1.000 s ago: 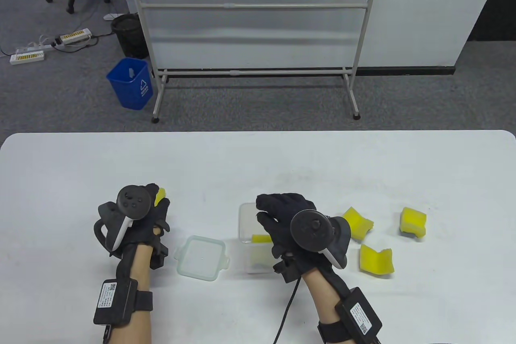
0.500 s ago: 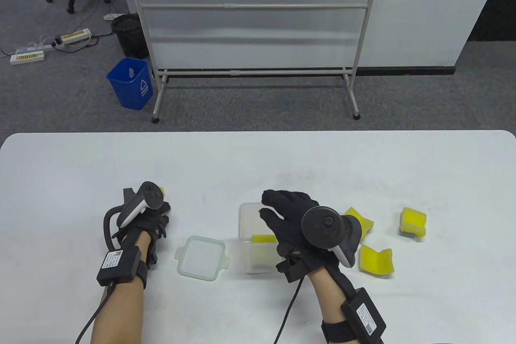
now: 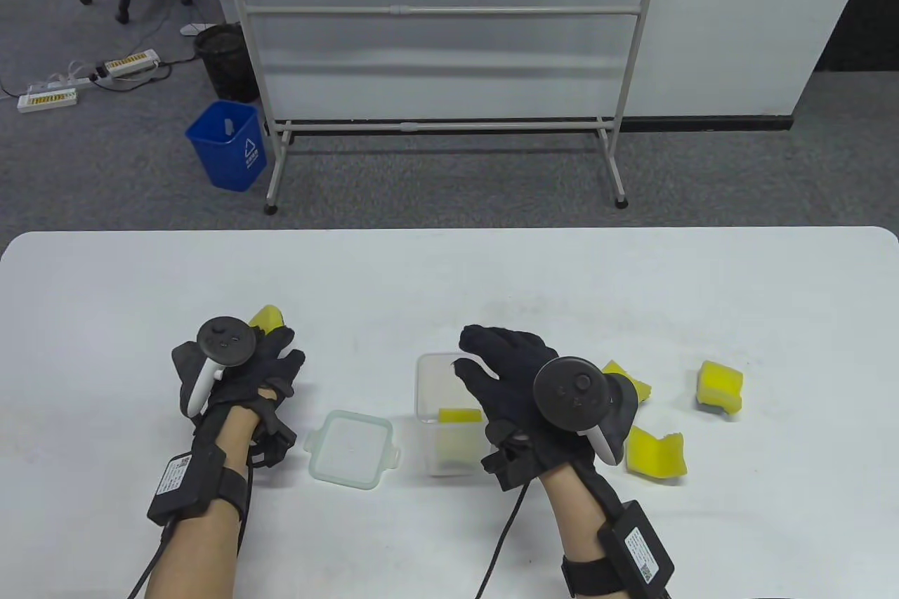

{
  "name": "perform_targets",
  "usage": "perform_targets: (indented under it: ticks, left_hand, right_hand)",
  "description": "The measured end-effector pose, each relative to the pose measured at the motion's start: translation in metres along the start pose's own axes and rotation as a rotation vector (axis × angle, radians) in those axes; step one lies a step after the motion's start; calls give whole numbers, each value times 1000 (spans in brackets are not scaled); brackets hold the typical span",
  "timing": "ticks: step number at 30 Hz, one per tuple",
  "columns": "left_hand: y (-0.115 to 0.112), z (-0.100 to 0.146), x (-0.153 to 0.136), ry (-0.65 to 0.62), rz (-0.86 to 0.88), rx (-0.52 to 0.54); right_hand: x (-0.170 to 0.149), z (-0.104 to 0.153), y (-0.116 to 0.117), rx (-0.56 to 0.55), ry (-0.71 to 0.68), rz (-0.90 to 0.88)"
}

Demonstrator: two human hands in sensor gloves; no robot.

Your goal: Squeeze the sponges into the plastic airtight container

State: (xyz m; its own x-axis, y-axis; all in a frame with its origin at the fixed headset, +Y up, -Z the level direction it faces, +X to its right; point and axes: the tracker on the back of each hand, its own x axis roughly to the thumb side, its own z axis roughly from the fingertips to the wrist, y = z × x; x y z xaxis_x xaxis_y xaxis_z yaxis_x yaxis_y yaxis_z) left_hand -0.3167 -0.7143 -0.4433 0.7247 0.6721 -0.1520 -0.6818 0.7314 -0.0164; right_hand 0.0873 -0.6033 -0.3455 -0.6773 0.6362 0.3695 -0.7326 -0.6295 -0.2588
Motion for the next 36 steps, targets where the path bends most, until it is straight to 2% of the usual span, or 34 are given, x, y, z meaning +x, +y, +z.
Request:
perform_targets:
  ticks: [4, 8, 12, 16, 21, 24, 27, 29, 31, 36]
  left_hand:
    - [13, 21, 33, -170, 271, 4]
    - [17, 48, 76, -361, 492, -72]
    - [11, 81, 122, -555, 654, -228]
    - [-3, 104, 153, -699, 736, -386]
    - [-33, 111, 174, -755, 844, -583]
    - [-44, 111, 182, -761, 881, -628]
    - [-48, 111, 187, -771, 836, -624]
    - [-45, 112, 189, -741, 741, -599]
    - [-37, 115, 190, -728, 600, -450]
    - [-12, 124, 194, -704, 340, -229]
  right_hand:
    - [2, 1, -2, -21, -6, -26]
    - [7, 3, -3, -39, -52, -59]
    - [15, 5, -3, -35, -102, -123]
    - [18, 6, -4, -7, -111, -203]
    - [13, 5, -3, 20, -114, -311]
    - [9, 4, -4, -25, -83, -291]
    - [5, 4, -7, -81, -37, -316]
    - [1, 4, -9, -124, 14, -328]
    - [-2, 4, -9, -98, 29, -301]
    - [-1, 3, -5, -60, 25, -297]
